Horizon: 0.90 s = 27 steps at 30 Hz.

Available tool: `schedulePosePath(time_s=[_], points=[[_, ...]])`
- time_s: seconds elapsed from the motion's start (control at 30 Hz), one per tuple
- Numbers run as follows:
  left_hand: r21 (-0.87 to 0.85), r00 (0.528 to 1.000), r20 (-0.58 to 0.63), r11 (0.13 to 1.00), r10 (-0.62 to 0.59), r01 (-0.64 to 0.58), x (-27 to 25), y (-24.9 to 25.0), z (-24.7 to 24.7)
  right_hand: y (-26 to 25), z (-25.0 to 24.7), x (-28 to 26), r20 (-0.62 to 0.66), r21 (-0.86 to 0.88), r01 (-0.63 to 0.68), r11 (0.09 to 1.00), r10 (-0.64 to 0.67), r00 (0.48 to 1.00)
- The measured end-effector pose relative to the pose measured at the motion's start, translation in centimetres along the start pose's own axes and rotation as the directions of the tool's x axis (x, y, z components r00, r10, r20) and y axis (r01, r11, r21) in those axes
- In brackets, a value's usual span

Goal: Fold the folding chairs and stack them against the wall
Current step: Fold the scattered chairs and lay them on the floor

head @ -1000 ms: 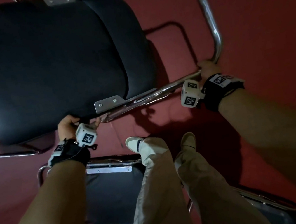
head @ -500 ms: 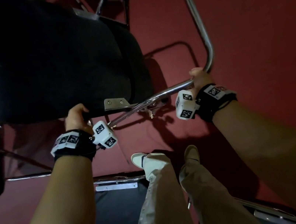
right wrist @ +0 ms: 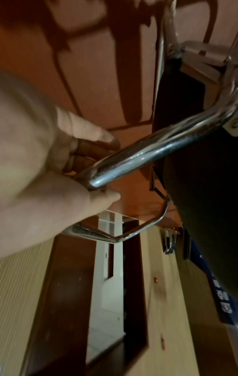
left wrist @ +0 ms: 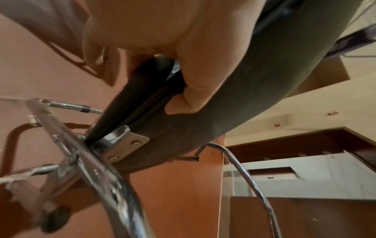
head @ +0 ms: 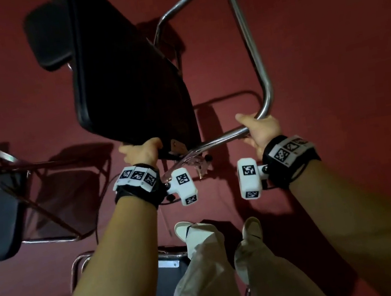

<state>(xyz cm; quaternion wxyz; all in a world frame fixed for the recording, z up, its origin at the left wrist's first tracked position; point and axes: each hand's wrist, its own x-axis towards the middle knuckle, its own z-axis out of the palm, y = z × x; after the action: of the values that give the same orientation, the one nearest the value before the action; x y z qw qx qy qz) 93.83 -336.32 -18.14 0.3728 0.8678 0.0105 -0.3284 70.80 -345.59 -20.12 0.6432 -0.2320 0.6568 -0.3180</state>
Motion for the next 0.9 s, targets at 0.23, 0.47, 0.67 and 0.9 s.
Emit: schedulePosePath(time_s=[0.23, 0.47, 0.67, 0.9], points=[[-0.032, 0.998, 0.02, 0.998, 0.056, -0.055, 0.1, 1.5, 0.7, -2.2, -2.5, 0.4, 0.217, -0.084, 0.011, 0.996, 0.008, 0.976], [-0.214, 0.986, 0.123, 0.973, 0.11, -0.082, -0.9, 3.2, 0.6, -5.0, -2.7, 1.9, 0.301, -0.114, 0.083, 0.99, -0.045, 0.953], [-0.138, 0.982, 0.115, 0.981, 0.151, -0.135, -0.2, 5.6, 1.7, -6.2, -2.2, 2.2, 0.281, -0.106, 0.104, 0.989, -0.07, 0.957], [0.141, 0.951, 0.118, 0.944, 0.284, -0.299, -2.6, 6.8, 4.6, -9.5, -0.1, -0.2, 0.461, -0.142, 0.147, 0.979, -0.066, 0.885]])
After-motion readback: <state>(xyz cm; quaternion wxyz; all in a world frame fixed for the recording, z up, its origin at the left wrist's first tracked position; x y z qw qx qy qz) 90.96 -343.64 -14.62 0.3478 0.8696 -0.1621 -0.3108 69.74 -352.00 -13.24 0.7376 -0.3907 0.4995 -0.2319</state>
